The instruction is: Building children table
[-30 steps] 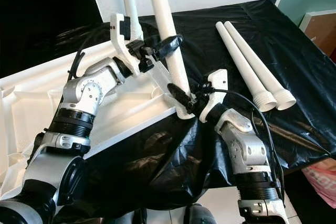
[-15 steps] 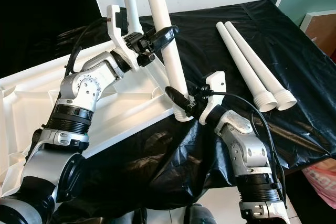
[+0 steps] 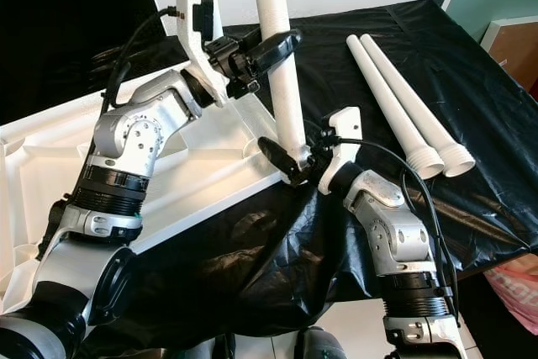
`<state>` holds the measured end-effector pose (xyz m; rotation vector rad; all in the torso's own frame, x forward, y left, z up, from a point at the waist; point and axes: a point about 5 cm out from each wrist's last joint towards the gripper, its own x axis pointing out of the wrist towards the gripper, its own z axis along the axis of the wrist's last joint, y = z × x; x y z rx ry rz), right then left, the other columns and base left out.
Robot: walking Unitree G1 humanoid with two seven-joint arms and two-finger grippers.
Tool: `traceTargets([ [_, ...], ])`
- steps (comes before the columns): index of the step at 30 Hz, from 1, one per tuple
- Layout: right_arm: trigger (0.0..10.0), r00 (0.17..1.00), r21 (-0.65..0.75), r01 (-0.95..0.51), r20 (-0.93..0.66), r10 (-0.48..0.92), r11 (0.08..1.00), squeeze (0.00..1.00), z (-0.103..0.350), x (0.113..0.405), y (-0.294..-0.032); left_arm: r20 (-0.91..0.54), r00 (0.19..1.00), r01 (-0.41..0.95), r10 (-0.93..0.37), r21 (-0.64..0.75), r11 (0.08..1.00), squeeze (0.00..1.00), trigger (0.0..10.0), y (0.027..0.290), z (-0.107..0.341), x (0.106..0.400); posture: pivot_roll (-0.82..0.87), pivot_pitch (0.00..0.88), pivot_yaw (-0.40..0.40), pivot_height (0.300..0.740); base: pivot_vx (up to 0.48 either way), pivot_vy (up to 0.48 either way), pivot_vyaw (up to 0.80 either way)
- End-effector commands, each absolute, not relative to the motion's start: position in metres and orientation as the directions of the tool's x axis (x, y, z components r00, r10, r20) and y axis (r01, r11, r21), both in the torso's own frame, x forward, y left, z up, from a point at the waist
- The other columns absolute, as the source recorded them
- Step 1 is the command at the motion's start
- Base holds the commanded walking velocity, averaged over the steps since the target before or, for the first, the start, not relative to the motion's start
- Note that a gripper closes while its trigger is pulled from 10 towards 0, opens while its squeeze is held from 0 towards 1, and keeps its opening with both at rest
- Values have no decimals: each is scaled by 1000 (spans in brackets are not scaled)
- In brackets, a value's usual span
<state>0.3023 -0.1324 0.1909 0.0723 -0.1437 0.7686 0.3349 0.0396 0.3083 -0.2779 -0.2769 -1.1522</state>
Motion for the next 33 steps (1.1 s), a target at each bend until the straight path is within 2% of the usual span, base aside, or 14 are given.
traceTargets([
  [1,10000,703,-10,-704,134,698,711,0,190,304,-126,371,212,971,-904,21,237,0,10000,30,320,321,-45,104,19,740,0,0,0],
  [7,10000,722,-54,-686,75,688,726,0,195,317,-109,310,211,962,-927,100,253,0,10000,18,308,315,-51,102,20,740,0,0,0],
  [18,10000,737,-58,-670,67,672,740,0,202,323,-101,268,220,954,-938,141,264,0,10000,11,300,312,-44,100,16,740,0,0,0],
  [19,8431,739,-61,-668,71,670,742,0,203,324,-101,265,221,954,-938,141,265,0,10000,11,299,311,-43,99,15,740,0,0,0],
  [21,8431,739,-62,-666,74,669,743,0,204,324,-100,263,222,954,-939,140,265,0,10000,11,298,311,-43,98,16,740,0,0,0],
  [22,4275,742,-61,-663,74,666,746,0,204,324,-101,264,225,953,-938,139,268,0,10000,11,298,311,-43,98,15,740,0,0,0],
  [23,4275,742,-61,-663,74,666,746,0,204,324,-101,264,225,953,-938,139,268,0,10000,11,298,311,-43,98,15,740,0,0,0],
  [24,3647,747,-59,-658,74,661,751,0,203,324,-101,265,226,952,-937,141,270,0,10000,11,298,311,-44,98,17,740,0,0,0],
  [25,3647,747,-59,-658,74,661,751,0,203,324,-101,265,226,952,-937,141,270,0,10000,11,298,311,-44,98,17,740,0,0,0],
  [26,824,752,-53,-652,77,654,756,0,203,325,-102,266,226,952,-937,144,271,0,10000,11,298,312,-46,98,18,740,0,0,0],
  [28,824,756,-48,-648,79,650,760,0,203,325,-102,266,226,951,-937,147,271,0,10000,10,298,312,-46,98,18,740,0,0,0],
  [29,0,761,-33,-644,76,644,765,0,203,326,-103,266,224,951,-938,150,270,0,10000,10,298,311,-48,96,20,740,0,0,0],
  [33,0,773,-11,-631,77,630,775,0,203,326,-105,272,222,950,-936,154,270,0,10000,9,299,311,-47,93,21,740,0,0,0],
])
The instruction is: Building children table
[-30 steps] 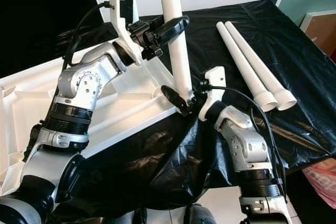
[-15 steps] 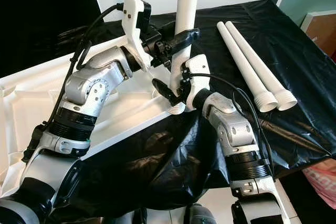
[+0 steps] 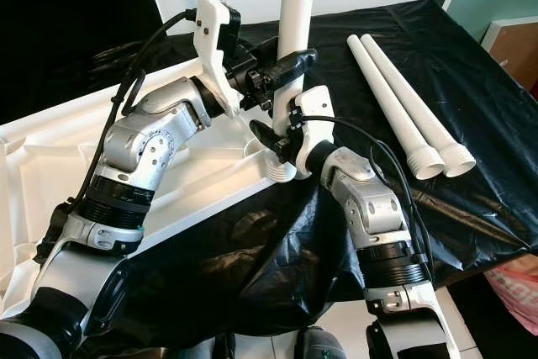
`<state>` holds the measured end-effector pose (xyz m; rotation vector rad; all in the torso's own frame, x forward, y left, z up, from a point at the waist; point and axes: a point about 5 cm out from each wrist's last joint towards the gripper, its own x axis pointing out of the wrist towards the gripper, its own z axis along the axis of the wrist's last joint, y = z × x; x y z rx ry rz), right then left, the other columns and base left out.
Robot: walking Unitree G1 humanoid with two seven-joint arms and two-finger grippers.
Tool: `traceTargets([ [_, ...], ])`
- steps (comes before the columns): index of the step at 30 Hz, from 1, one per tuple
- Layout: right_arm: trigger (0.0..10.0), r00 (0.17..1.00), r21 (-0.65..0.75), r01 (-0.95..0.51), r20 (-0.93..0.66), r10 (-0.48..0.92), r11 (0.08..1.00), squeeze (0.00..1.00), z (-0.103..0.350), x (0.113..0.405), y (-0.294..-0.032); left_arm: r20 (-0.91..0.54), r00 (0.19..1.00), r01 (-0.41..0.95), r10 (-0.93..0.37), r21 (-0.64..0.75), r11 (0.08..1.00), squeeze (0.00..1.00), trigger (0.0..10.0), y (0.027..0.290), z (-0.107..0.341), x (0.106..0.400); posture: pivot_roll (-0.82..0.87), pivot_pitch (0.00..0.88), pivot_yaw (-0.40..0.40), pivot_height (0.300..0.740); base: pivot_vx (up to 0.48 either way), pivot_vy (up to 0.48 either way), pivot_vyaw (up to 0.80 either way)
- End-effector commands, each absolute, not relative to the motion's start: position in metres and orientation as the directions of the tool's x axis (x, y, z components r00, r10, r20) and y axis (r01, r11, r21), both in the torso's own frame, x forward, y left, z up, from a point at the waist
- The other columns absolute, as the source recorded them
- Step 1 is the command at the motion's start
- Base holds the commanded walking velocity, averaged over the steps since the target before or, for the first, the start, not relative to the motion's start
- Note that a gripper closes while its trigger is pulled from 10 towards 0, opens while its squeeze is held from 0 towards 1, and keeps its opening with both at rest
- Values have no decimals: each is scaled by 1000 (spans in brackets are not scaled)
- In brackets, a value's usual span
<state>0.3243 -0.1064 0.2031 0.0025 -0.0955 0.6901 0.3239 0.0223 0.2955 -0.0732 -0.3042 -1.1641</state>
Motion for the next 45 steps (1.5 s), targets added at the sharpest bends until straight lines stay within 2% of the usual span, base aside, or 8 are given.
traceTargets([
  [1,0,774,3,-630,73,628,776,0,202,326,-105,275,221,950,-936,154,270,0,10000,9,300,311,-47,92,23,740,0,0,0],
  [8,0,796,29,-605,66,602,796,0,199,327,-106,285,214,950,-934,160,266,0,10000,10,302,310,-46,91,26,740,0,0,0],
  [10,10000,812,35,-583,68,580,812,0,199,329,-108,296,204,956,-933,147,255,0,10000,10,303,309,-45,93,28,740,0,0,0],
  [13,10000,812,35,-583,68,580,812,0,199,329,-108,296,204,956,-933,147,255,0,10000,10,303,309,-45,93,28,740,0,0,0],
  [16,10000,833,50,-552,85,547,833,0,201,331,-110,313,198,960,-929,130,249,1000,10000,11,303,308,-43,100,28,740,0,0,0],
  [21,10000,873,82,-481,131,469,873,0,206,335,-118,322,233,942,-918,160,295,1000,10000,17,303,310,-41,104,28,740,0,0,0],
  [22,10000,888,89,-452,146,437,888,0,207,336,-122,327,268,932,-906,151,330,0,10000,20,302,313,-39,108,29,740,0,0,0],
  [45,10000,941,136,-318,169,294,938,0,187,330,-133,267,573,783,-775,103,614,0,10000,71,244,327,-37,140,27,740,0,0,0],
])
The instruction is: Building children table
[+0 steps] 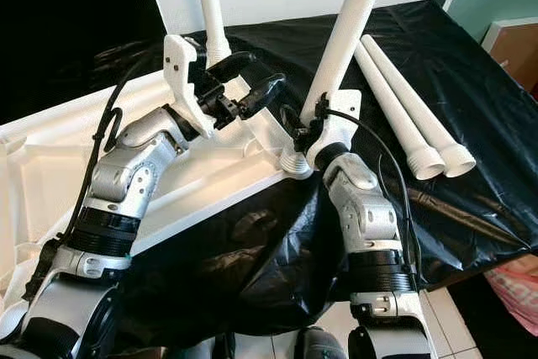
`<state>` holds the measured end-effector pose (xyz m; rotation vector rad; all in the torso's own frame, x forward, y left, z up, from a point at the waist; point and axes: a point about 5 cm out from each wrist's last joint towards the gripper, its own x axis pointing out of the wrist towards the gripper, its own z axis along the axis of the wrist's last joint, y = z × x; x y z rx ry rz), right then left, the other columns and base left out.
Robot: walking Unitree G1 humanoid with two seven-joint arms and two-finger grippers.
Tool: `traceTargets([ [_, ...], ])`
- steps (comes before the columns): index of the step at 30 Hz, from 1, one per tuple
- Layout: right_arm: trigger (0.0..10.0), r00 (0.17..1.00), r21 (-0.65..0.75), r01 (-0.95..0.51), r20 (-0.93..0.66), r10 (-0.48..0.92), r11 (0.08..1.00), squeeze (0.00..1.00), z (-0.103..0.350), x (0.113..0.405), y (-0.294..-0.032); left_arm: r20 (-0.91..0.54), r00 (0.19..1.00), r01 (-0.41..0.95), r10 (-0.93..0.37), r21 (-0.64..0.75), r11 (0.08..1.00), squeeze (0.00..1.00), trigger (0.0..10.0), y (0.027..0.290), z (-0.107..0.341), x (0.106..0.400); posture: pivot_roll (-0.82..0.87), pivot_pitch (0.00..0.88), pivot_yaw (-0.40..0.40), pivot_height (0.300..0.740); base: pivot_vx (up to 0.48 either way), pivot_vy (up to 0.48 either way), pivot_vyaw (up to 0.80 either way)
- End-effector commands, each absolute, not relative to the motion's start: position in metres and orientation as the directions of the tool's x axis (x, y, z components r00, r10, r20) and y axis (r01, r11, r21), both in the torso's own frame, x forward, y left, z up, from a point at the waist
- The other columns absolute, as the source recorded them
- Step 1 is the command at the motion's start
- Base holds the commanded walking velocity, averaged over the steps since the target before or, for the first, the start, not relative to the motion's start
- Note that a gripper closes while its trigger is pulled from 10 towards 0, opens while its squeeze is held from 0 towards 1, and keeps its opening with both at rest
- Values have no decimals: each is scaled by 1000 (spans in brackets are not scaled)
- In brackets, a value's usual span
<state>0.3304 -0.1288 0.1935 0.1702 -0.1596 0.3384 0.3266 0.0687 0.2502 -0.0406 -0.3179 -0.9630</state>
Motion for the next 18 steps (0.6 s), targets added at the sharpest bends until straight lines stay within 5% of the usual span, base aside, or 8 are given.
traceTargets([
  [1,10000,941,119,-309,183,285,944,0,185,330,-134,244,577,787,-779,88,610,0,10000,74,234,325,-38,142,27,740,0,0,0],
  [18,10000,940,115,-317,174,295,942,0,169,336,-133,145,589,790,-795,101,604,0,10000,86,205,310,-31,145,15,740,0,0,0],
])
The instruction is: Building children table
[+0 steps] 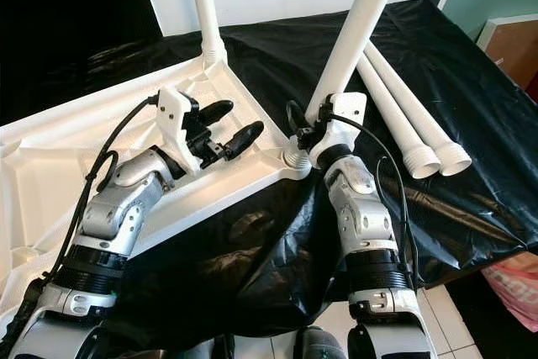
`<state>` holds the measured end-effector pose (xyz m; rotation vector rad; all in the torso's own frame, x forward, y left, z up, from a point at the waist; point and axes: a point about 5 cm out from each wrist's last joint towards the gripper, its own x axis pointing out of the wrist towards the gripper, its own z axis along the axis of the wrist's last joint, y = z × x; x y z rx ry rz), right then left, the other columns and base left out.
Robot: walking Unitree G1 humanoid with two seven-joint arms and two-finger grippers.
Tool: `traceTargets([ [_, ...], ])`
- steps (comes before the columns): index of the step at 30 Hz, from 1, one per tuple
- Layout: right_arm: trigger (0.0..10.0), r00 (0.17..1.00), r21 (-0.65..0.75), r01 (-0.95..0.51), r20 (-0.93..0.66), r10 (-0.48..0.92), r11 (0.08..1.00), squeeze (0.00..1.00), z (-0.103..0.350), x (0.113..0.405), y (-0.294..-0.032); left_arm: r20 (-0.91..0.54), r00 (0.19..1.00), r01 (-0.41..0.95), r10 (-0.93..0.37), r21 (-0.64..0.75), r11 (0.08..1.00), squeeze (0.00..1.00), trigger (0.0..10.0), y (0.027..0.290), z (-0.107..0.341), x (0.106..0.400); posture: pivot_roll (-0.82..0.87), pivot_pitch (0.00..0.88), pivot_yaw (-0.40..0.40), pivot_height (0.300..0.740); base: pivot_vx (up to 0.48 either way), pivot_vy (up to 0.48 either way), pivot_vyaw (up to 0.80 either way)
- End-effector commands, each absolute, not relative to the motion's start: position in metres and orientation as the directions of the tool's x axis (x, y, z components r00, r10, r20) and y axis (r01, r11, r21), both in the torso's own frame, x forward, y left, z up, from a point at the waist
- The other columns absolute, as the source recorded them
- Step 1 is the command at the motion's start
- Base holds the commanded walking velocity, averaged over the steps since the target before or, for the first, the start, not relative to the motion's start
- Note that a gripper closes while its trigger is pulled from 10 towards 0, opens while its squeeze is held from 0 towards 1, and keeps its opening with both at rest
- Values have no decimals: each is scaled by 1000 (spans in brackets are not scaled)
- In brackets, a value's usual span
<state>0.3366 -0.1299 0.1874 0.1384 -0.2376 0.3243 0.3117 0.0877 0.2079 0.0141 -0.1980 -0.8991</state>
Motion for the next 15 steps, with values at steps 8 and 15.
traceTargets([
  [8,10000,916,-26,-359,181,357,933,0,164,332,-125,115,558,814,-822,119,569,0,10000,82,200,301,-27,146,14,740,0,0,0],
  [15,10000,896,-90,-399,171,409,912,0,153,324,-120,108,556,817,-824,111,566,0,10000,82,200,299,-26,153,20,740,0,0,0],
])
